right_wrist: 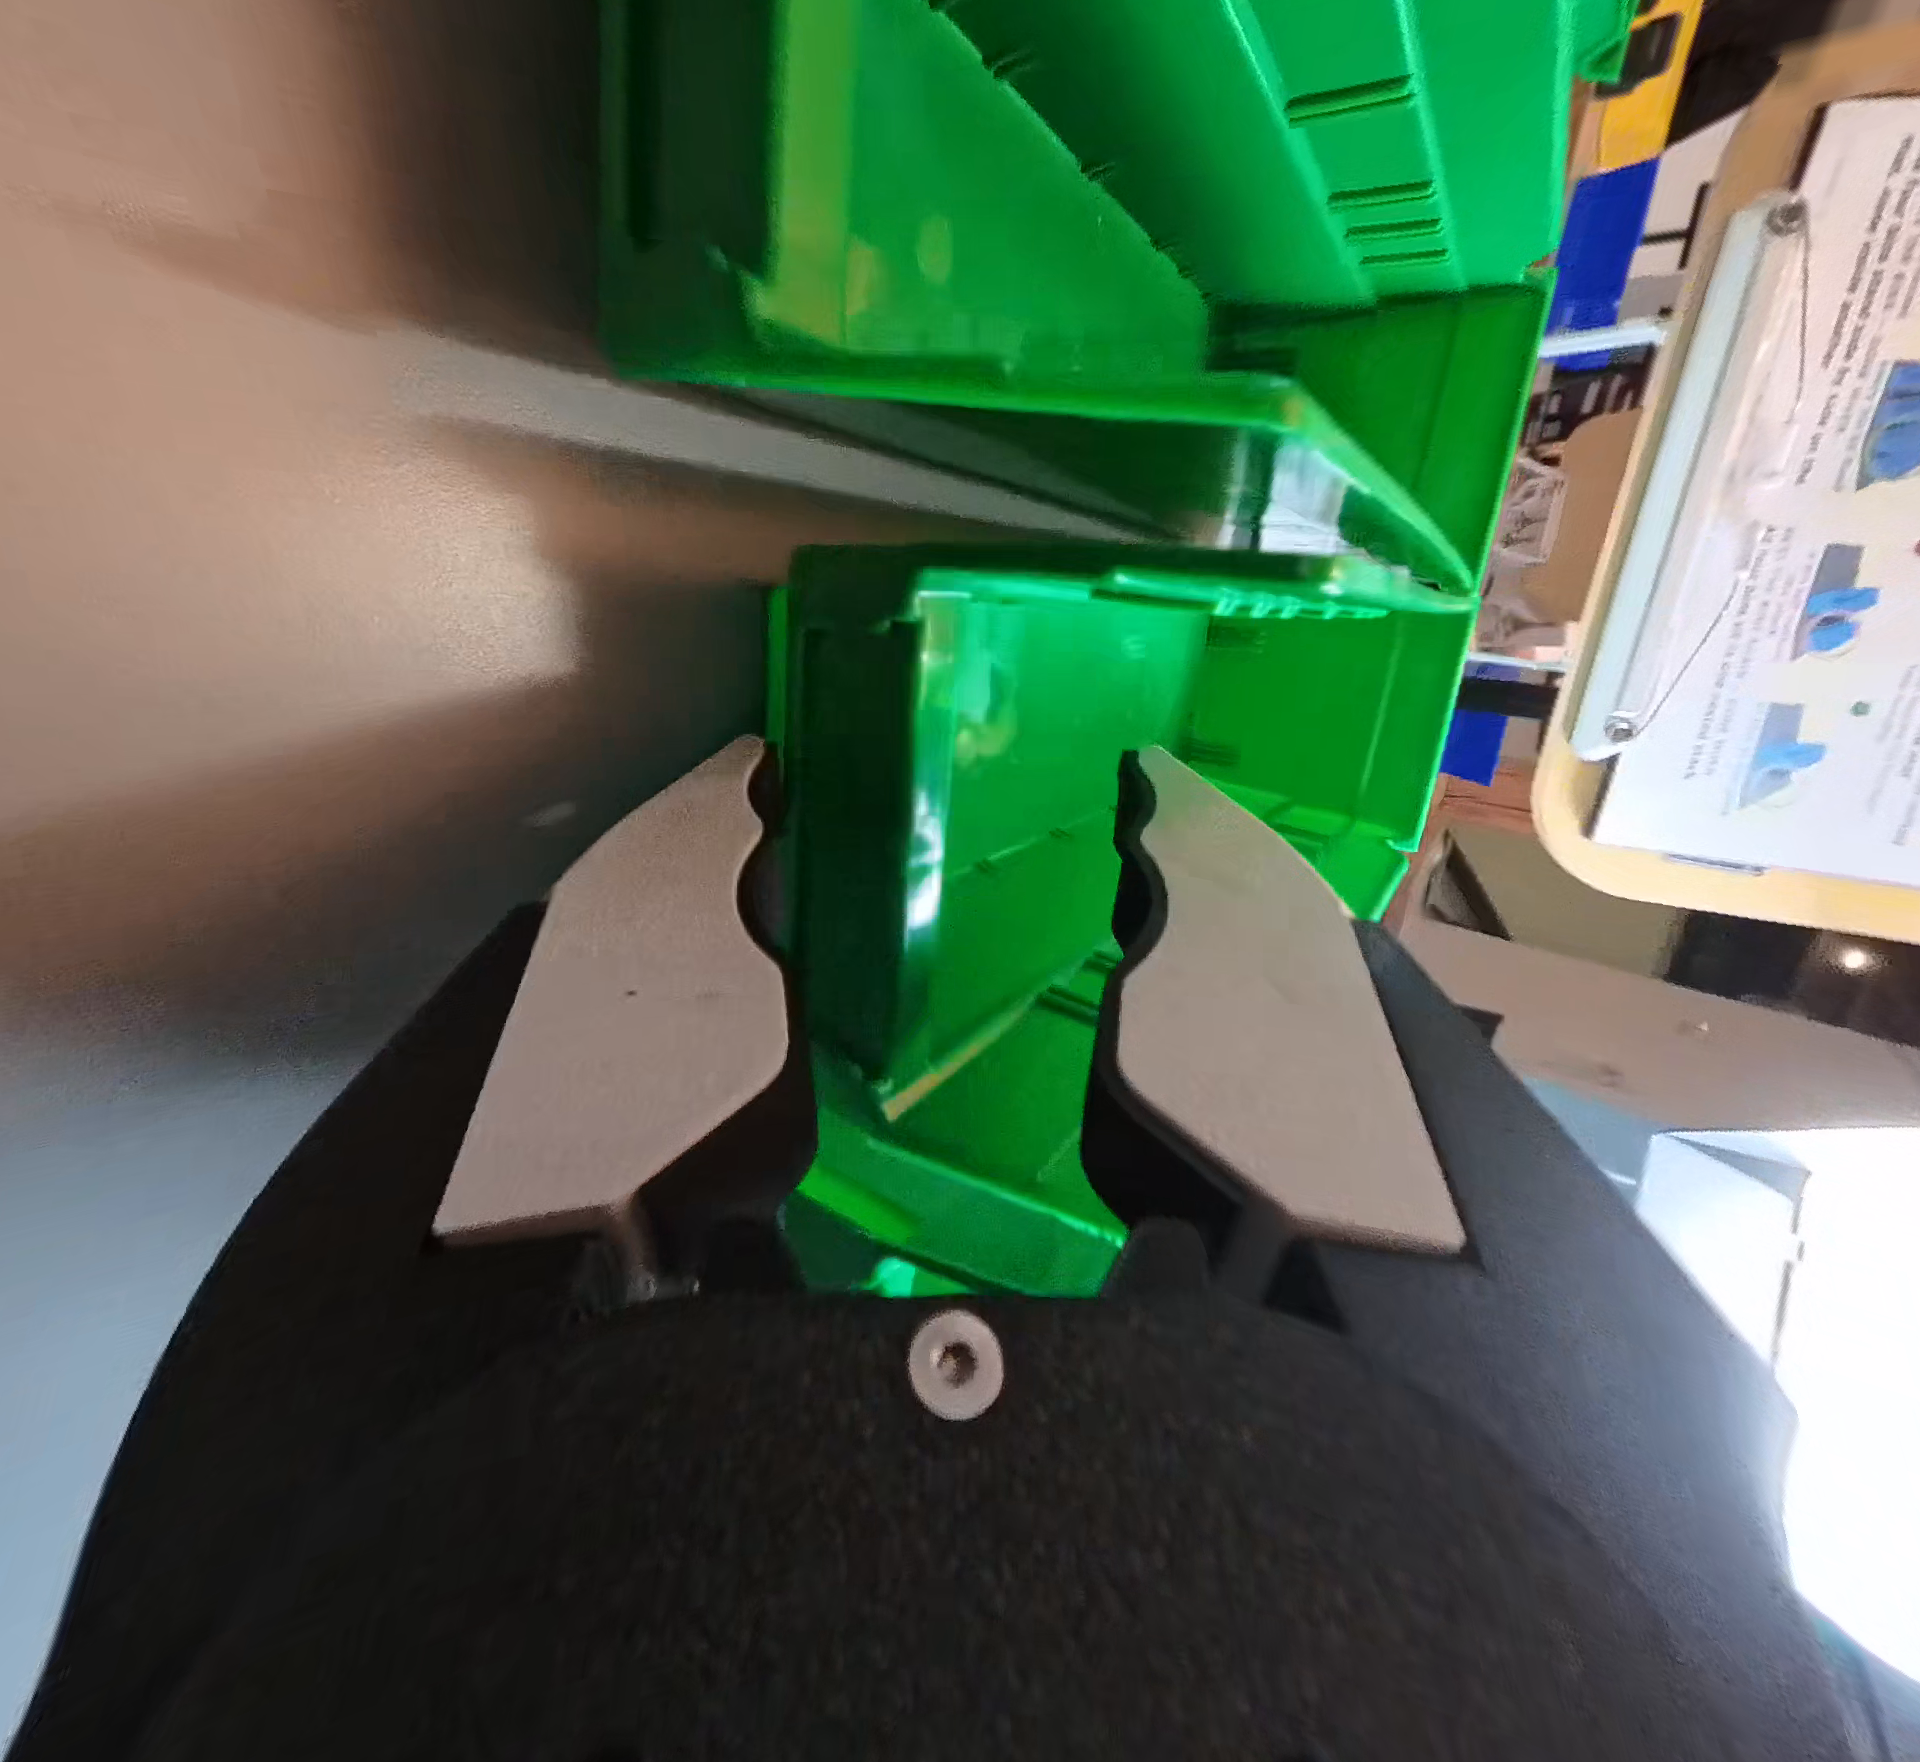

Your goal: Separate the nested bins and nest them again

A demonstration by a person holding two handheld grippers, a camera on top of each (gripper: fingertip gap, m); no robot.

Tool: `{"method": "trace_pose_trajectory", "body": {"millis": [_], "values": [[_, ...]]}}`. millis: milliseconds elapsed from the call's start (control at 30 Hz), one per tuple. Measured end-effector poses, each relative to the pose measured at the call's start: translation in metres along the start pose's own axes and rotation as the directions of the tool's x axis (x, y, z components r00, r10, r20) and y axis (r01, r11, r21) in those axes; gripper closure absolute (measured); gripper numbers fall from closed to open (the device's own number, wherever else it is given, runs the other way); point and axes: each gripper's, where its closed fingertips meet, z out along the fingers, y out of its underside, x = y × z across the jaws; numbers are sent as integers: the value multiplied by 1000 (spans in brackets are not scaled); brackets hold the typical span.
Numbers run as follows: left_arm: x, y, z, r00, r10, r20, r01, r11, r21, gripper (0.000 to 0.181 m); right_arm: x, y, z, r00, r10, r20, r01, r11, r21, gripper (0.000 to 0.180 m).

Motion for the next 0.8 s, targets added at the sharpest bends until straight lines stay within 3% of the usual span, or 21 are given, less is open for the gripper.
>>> {"method": "trace_pose_trajectory", "body": {"millis": [233, 433, 600, 700, 800], "values": [[-14, -6, 26, 998, -64, 10, 64, 998, 4, 178, 9, -9, -39, 977, 208, -38, -202, 972, 117, 125], [-17, -20, 1, 995, -95, -17, 96, 992, 84, 150, -1, -28, -57, 916, 402, -18, -388, 894, 225, 127], [-46, -22, -49, 978, -190, 91, 172, 969, 174, 139, 12, -12, -72, 772, 635, -39, -597, 744, 298, 124], [-68, -9, -77, 954, -234, 186, 197, 960, 197, 136, 21, 16, -85, 656, 746, -110, -689, 653, 314, 124], [-86, 10, -99, 926, -273, 261, 225, 954, 200, 134, 21, 53, -90, 581, 788, -202, -740, 615, 271, 120]]}}
